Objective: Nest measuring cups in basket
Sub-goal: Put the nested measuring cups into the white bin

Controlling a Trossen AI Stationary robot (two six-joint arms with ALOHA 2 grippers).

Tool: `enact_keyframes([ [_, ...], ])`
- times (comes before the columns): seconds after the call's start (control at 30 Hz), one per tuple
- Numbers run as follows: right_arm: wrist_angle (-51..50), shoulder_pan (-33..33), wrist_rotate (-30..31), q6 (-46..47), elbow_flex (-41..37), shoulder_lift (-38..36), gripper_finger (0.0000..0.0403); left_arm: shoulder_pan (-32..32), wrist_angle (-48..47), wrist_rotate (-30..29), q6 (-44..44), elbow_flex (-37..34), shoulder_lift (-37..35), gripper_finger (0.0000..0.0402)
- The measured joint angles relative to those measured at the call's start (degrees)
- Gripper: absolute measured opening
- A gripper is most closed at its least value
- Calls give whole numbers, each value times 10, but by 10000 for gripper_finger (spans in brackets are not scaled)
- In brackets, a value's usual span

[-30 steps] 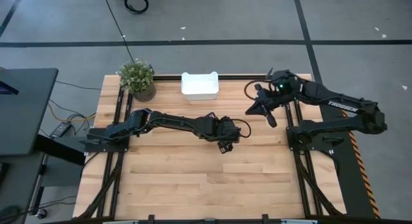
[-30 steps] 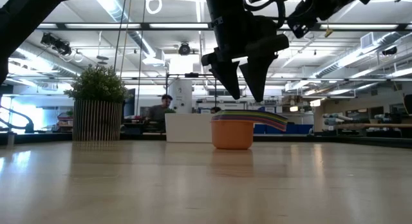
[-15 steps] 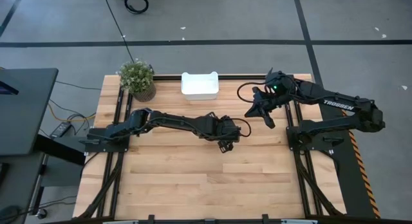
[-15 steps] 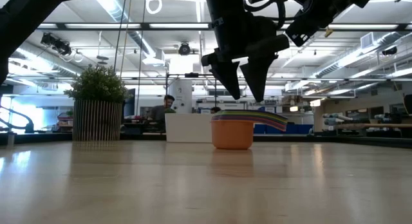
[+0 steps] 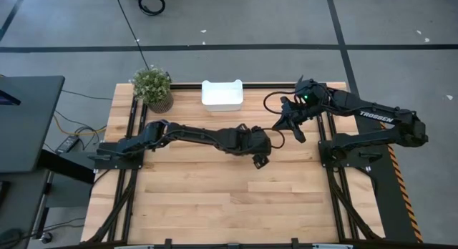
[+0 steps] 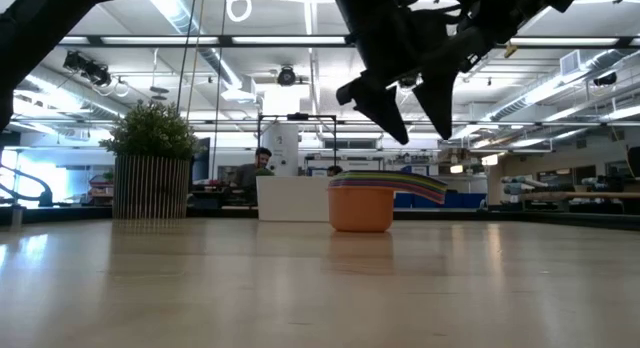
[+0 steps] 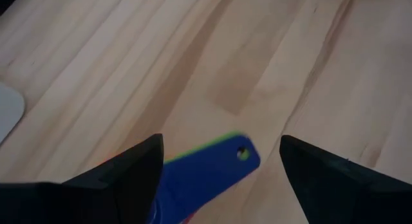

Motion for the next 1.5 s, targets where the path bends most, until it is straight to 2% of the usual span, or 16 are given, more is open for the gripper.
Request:
enact_keyframes([
  [0.17,0,0,0,0,0,0,23,3,48,6,-4,0,0,316],
  [0.3,-3,0,0,0,0,0,23,3,42,28,2,0,0,316],
  [0.47,-11,0,0,0,0,0,23,6,-24,40,16,0,0,316],
  [0.63,-13,0,0,0,0,0,23,6,-119,48,122,0,0,316],
  [0.87,-13,0,0,0,0,0,23,6,-133,159,139,0,0,316],
  [0.97,-13,0,0,0,0,0,23,7,-132,180,163,0,0,316],
  [1.5,-13,0,0,0,0,0,23,20,-131,178,136,0,0,316],
])
